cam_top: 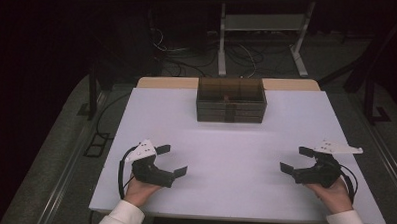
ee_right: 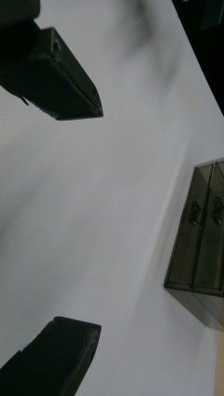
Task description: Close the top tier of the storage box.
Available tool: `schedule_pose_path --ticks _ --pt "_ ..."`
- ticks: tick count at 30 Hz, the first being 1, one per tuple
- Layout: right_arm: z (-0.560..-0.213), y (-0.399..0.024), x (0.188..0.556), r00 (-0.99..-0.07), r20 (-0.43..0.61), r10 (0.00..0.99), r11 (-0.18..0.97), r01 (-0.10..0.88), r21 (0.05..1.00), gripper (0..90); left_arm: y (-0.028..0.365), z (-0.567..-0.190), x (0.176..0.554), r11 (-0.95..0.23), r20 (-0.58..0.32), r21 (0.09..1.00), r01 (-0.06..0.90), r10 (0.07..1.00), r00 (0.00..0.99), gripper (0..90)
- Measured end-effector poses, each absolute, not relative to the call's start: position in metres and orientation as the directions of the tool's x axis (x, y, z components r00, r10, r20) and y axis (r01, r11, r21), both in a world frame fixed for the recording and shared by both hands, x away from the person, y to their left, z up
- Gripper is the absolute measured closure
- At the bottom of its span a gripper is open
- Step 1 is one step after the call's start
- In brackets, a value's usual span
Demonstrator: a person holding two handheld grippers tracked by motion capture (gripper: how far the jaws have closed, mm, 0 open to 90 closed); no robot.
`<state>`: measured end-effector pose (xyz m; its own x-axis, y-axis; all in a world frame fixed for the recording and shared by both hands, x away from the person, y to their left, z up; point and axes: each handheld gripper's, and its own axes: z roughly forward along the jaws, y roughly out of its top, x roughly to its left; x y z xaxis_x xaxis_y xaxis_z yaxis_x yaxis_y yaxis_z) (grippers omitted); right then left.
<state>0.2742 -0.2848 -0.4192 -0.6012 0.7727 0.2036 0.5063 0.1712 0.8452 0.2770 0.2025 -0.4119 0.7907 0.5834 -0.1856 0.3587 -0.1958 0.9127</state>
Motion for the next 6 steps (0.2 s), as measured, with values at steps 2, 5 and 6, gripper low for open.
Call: schedule_pose_path --ticks 2,5,6 --pt "-0.4200 -0.2860 0.2724 -0.597 0.206 0.776 0.164 0.505 0.847 0.0 0.2020 -0.4119 0.2771 -0.199 -0.184 0.912 0.358 0.581 0.793 0.0" --pt "-0.4209 -0.2871 0.2707 -0.594 0.207 0.777 0.159 0.503 0.850 0.0 0.2014 -0.4120 0.2774 -0.201 -0.184 0.912 0.358 0.580 0.794 0.0" --pt "-0.4210 -0.2874 0.2705 -0.595 0.204 0.777 0.160 0.501 0.851 0.0 0.2012 -0.4121 0.2775 -0.202 -0.184 0.911 0.358 0.579 0.794 0.0"
